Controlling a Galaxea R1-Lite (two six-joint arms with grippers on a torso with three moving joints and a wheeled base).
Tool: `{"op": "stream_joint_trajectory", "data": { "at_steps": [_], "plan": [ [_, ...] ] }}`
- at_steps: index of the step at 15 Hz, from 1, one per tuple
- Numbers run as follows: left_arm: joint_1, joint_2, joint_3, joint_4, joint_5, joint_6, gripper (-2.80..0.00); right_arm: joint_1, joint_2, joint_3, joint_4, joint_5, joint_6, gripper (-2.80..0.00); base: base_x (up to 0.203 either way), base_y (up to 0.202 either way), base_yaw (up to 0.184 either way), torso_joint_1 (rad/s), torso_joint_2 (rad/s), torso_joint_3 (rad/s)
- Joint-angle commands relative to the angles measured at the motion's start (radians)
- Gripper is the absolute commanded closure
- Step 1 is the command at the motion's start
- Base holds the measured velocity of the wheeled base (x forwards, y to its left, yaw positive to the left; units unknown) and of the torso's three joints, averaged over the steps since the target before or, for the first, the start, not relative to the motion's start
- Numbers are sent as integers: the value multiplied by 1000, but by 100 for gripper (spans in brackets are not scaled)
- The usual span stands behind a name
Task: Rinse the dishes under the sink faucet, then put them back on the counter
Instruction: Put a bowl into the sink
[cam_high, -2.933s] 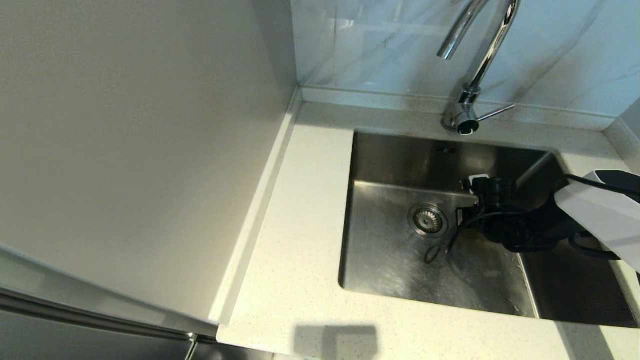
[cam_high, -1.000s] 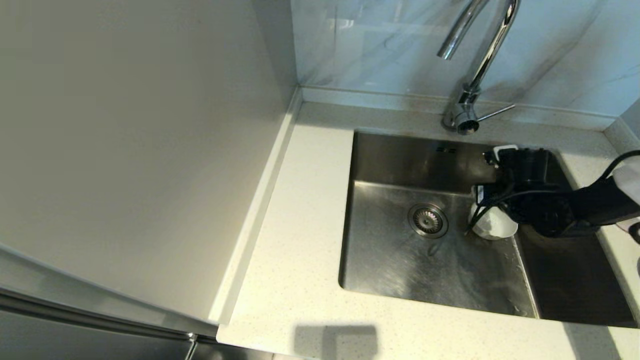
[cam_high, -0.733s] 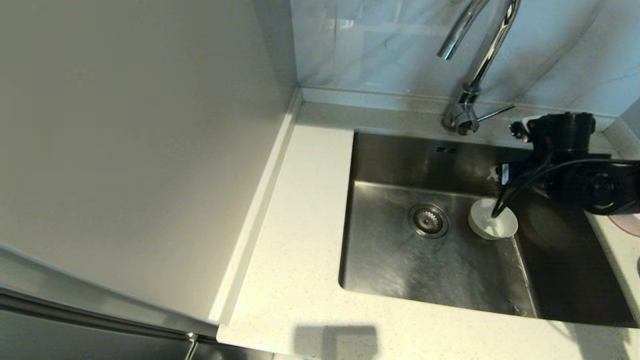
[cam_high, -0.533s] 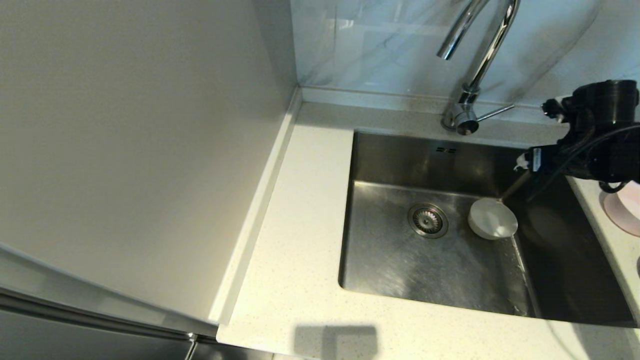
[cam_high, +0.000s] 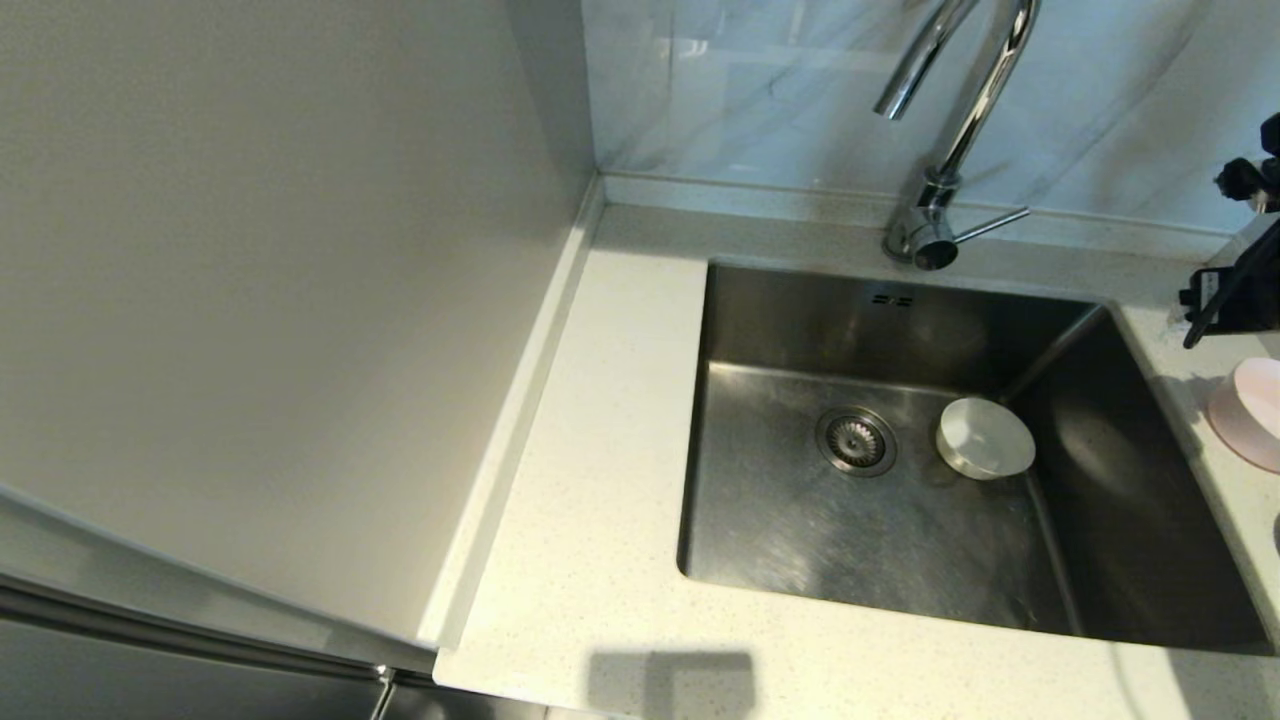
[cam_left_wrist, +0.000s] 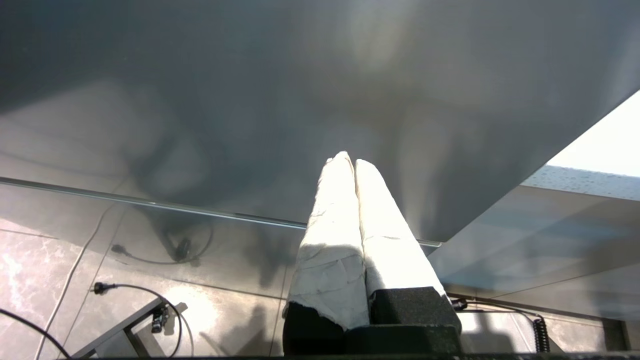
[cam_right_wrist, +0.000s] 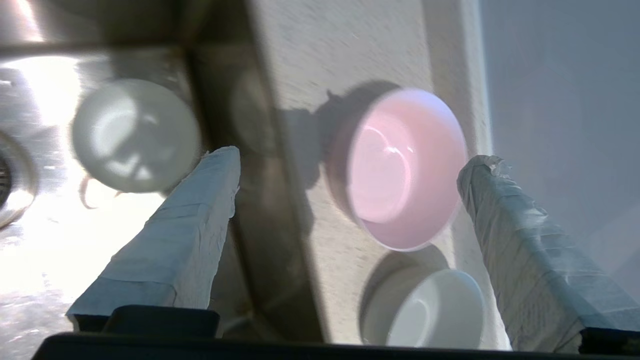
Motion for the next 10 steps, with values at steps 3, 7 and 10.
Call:
{"op": "stream_joint_trajectory", "data": {
  "at_steps": [3,7,10],
  "plan": [
    [0,-3,0,0,1,-2,0,-41,61,-10,9,-2,24,-280,0,0,0,0,0,0],
    [0,-3,0,0,1,0,0,-81,163,-17,7,1,77,-280,0,0,0,0,0,0],
    [0,-3,0,0,0,0,0,-125,217,-66,8,79,150,-280,0,0,0,0,0,0]
  ]
}}
